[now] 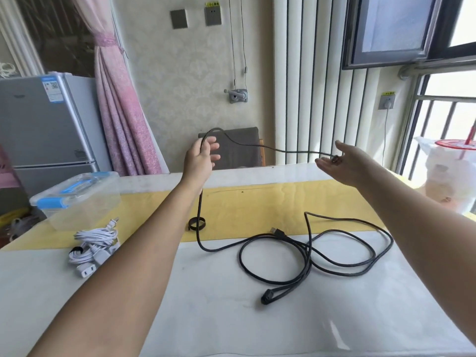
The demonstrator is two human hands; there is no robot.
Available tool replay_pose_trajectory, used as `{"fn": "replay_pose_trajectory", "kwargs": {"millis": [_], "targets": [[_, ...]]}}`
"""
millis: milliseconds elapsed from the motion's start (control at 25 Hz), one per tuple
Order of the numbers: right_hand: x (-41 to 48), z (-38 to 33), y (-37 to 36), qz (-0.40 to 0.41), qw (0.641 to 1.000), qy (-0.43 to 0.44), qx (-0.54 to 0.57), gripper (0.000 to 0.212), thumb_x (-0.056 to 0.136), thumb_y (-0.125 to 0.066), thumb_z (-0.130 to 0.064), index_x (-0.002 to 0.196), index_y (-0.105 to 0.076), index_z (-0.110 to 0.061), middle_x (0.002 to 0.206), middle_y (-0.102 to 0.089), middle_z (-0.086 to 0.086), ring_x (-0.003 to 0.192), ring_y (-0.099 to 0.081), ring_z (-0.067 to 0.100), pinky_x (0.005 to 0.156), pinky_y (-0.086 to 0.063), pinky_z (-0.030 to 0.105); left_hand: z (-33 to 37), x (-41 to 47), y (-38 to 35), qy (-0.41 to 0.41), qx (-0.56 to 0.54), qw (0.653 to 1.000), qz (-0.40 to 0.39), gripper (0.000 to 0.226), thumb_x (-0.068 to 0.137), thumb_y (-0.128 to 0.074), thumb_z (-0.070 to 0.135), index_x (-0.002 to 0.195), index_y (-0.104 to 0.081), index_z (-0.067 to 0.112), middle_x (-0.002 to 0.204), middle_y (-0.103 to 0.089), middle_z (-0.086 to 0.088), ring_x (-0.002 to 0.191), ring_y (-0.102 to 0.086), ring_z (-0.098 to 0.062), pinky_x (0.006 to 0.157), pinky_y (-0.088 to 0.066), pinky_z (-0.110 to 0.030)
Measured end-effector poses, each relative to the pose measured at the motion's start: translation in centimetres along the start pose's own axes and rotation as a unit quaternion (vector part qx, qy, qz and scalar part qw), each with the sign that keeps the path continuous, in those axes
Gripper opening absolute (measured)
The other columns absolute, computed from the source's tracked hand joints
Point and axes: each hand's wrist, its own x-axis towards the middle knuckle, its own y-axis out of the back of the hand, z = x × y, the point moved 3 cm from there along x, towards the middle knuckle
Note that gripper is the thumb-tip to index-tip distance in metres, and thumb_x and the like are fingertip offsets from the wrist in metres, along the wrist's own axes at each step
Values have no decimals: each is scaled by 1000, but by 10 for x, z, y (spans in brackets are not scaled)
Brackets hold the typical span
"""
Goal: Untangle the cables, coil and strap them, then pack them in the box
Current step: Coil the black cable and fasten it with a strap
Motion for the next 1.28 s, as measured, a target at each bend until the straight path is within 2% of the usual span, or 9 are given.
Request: {"fn": "replay_pose_trajectory", "kwargs": {"millis": [200, 400, 480, 560, 720, 840, 960, 1120, 1280], "targets": [[-4, 24, 5, 100, 770, 58, -627, 56, 93, -59, -25, 140, -37, -4, 145, -34, 16, 127, -42, 33, 95, -41, 33, -14, 25, -48, -2, 39, 999, 3, 31, 104, -31, 18, 116, -57, 8, 102, -58, -6, 78, -56, -15, 54, -41, -9], [-49, 81, -18, -236, 534, 65, -809, 39, 81, -69, -46, 108, -68, -18, 110, -67, -2, 103, -61, 17, 78, -46, 27, -38, 18, -61, -52, 415, 908, 3, 51, 95, -50, 19, 143, -35, 10, 147, -33, -13, 132, -34, -32, 108, -26, -35], [-57, 93, -3, -236, 384, -2, -893, 53, 80, -68, -50, 116, -63, -12, 115, -64, 5, 105, -59, 24, 68, -42, 27, -33, -15, -70, -150, 349, 916, -131, 31, 93, -56, 18, 123, -57, 14, 126, -55, -3, 116, -50, -18, 99, -38, -30], [-56, 96, 12, -218, 321, -17, -921, 49, 83, -68, -42, 116, -62, -7, 117, -62, 8, 103, -58, 25, 63, -39, 26, -41, -62, -77, -142, 284, 892, -320, 17, 89, -65, 28, 103, -66, 20, 102, -64, 9, 94, -57, -4, 84, -44, -24], [-62, 91, 30, -226, 333, -37, -915, 33, 91, -59, -33, 107, -63, -5, 98, -62, 7, 78, -48, 17, 53, -32, 23, -86, -114, -69, -105, 380, 808, -437, 60, 87, -62, 46, 140, -40, 27, 135, -41, 13, 127, -36, -3, 105, -30, -21], [-67, 65, 24, -175, 477, 119, -853, 14, 96, -48, -26, 85, -55, -19, 90, -68, -1, 74, -55, 16, 61, -39, 27, -90, -115, -61, -126, 339, 861, -359, 56, 92, -56, 43, 141, -37, 26, 135, -37, 14, 126, -34, -1, 102, -27, -15], [-80, 26, 5, -161, 609, 243, -738, 17, 97, -52, -25, 80, -52, -28, 69, -66, -4, 62, -61, 18, 61, -47, 29, -62, -113, -65, -103, 169, 930, -310, 16, 98, -48, 33, 104, -60, 26, 88, -55, 11, 81, -52, 0, 73, -39, -14], [-64, -15, 11, -52, 611, 293, -734, 6, 93, -58, -18, 90, -62, -20, 71, -62, -2, 57, -62, 19, 50, -48, 25, -43, -50, -54, -34, 93, 986, -136, 32, 102, -37, 27, 73, -51, 23, 60, -38, 5, 53, -35, -12, 50, -28, -27], [-35, -53, 64, 114, 768, 248, -580, 15, 91, -60, -12, 98, -67, -1, 79, -57, 11, 60, -53, 17, 43, -47, 14, -67, 36, -5, 117, 33, 990, 71, 34, 101, -31, 20, 71, -46, 18, 61, -37, -2, 46, -32, -12, 36, -24, -16]]}}
